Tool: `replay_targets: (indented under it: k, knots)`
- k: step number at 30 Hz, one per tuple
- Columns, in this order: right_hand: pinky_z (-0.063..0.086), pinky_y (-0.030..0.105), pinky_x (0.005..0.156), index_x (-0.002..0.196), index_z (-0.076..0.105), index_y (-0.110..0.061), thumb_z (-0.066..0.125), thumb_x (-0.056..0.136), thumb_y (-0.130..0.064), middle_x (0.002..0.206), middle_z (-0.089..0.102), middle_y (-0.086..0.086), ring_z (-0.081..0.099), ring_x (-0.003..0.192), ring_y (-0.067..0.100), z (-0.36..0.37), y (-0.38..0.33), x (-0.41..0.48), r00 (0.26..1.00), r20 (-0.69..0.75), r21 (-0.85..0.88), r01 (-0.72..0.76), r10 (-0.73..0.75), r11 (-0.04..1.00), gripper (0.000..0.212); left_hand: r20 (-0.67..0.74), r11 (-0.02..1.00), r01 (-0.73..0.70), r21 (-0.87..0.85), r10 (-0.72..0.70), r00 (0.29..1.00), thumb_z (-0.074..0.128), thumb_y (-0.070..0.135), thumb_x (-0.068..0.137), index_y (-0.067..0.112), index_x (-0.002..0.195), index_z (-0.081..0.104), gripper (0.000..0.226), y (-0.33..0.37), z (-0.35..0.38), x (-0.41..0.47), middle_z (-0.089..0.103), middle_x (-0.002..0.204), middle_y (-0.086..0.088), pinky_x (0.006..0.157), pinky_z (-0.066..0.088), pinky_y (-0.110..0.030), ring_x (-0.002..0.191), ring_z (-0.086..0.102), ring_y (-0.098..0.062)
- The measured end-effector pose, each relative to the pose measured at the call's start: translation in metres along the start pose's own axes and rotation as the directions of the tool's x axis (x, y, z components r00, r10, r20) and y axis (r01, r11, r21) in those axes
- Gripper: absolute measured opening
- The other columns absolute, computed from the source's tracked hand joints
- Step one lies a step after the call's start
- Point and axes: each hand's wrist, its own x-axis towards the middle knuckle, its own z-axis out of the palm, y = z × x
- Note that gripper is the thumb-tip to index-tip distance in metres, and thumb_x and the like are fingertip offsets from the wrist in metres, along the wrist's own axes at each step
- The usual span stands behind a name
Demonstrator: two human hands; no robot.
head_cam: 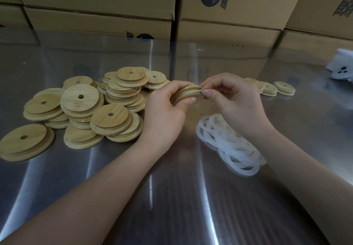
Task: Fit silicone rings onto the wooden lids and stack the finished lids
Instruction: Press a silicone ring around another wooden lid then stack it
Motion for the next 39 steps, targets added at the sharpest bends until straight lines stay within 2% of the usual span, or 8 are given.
replay_targets:
  k: [10, 16, 18, 20, 22, 30, 39]
  knots:
    - [0.054, 0.027, 0.082, 0.084, 0.072, -0.011, 0.073, 0.083, -0.001, 0.089, 0.072, 0.003, 0.069, 0.088, 0.015, -0.004, -0.001, 0.002, 0.994, 0.064, 0.075, -0.089, 0.084, 0.993, 0.01, 0.013, 1.0, -0.015, 0.013, 0.015, 1.0, 0.07, 0.004, 0.085, 0.022, 0.099, 0.071, 0.023, -0.001, 0.0, -0.003, 0.069, 0.089, 0.014, 0.084, 0.048, -0.014, 0.09, 0.064, 0.001]
    - [0.054, 0.024, 0.08, 0.086, 0.072, -0.011, 0.072, 0.084, -0.003, 0.088, 0.073, 0.003, 0.069, 0.084, 0.013, -0.006, -0.002, 0.003, 0.983, 0.103, 0.14, -0.163, 0.15, 0.977, 0.009, -0.004, 1.0, 0.012, -0.018, -0.012, 1.0, 0.07, 0.005, 0.085, 0.025, 0.099, 0.069, 0.024, -0.001, 0.0, -0.003, 0.068, 0.09, 0.015, 0.085, 0.05, -0.019, 0.09, 0.064, 0.001]
    - [0.053, 0.022, 0.078, 0.087, 0.073, -0.014, 0.071, 0.086, -0.004, 0.086, 0.073, 0.001, 0.069, 0.081, 0.011, -0.006, -0.001, 0.004, 0.975, 0.124, 0.172, -0.206, 0.186, 0.963, 0.01, -0.009, 0.999, 0.036, -0.04, -0.036, 0.999, 0.07, 0.006, 0.086, 0.026, 0.099, 0.069, 0.024, -0.001, 0.0, -0.003, 0.069, 0.091, 0.013, 0.087, 0.053, -0.025, 0.091, 0.065, -0.001]
    - [0.054, 0.022, 0.077, 0.087, 0.073, -0.015, 0.07, 0.087, -0.005, 0.084, 0.074, 0.001, 0.069, 0.079, 0.011, -0.007, -0.001, 0.004, 0.965, 0.145, 0.213, -0.248, 0.22, 0.945, 0.011, -0.009, 0.994, 0.068, -0.085, -0.069, 0.998, 0.07, 0.006, 0.087, 0.027, 0.1, 0.068, 0.025, -0.002, 0.0, -0.003, 0.07, 0.095, 0.009, 0.088, 0.056, -0.039, 0.096, 0.066, -0.007]
    - [0.056, 0.025, 0.079, 0.086, 0.072, -0.016, 0.069, 0.088, -0.005, 0.085, 0.074, 0.003, 0.07, 0.08, 0.014, -0.008, 0.0, 0.005, 0.954, 0.165, 0.25, -0.285, 0.249, 0.925, 0.011, -0.005, 0.99, 0.086, -0.116, -0.087, 0.996, 0.069, 0.006, 0.087, 0.029, 0.102, 0.067, 0.027, -0.001, 0.0, -0.004, 0.071, 0.099, 0.006, 0.086, 0.057, -0.046, 0.098, 0.067, -0.012]
    - [0.059, 0.029, 0.081, 0.086, 0.07, -0.007, 0.065, 0.09, -0.005, 0.091, 0.073, 0.016, 0.071, 0.085, 0.022, -0.011, -0.001, 0.007, 0.897, 0.248, 0.279, -0.428, 0.365, 0.86, 0.006, 0.002, 0.985, 0.105, -0.136, -0.106, 0.994, 0.07, 0.005, 0.087, 0.024, 0.106, 0.066, 0.027, 0.0, 0.0, -0.004, 0.071, 0.1, 0.005, 0.084, 0.058, -0.047, 0.097, 0.068, -0.011]
    - [0.058, 0.028, 0.08, 0.082, 0.067, -0.006, 0.061, 0.093, -0.002, 0.084, 0.073, 0.016, 0.071, 0.079, 0.021, -0.004, -0.004, 0.006, 0.894, 0.214, 0.235, -0.439, 0.394, 0.867, 0.013, -0.02, 0.996, 0.062, -0.059, -0.064, 0.998, 0.069, 0.005, 0.086, 0.025, 0.101, 0.066, 0.025, -0.001, 0.003, -0.002, 0.069, 0.095, 0.01, 0.081, 0.058, -0.049, 0.095, 0.066, -0.01]
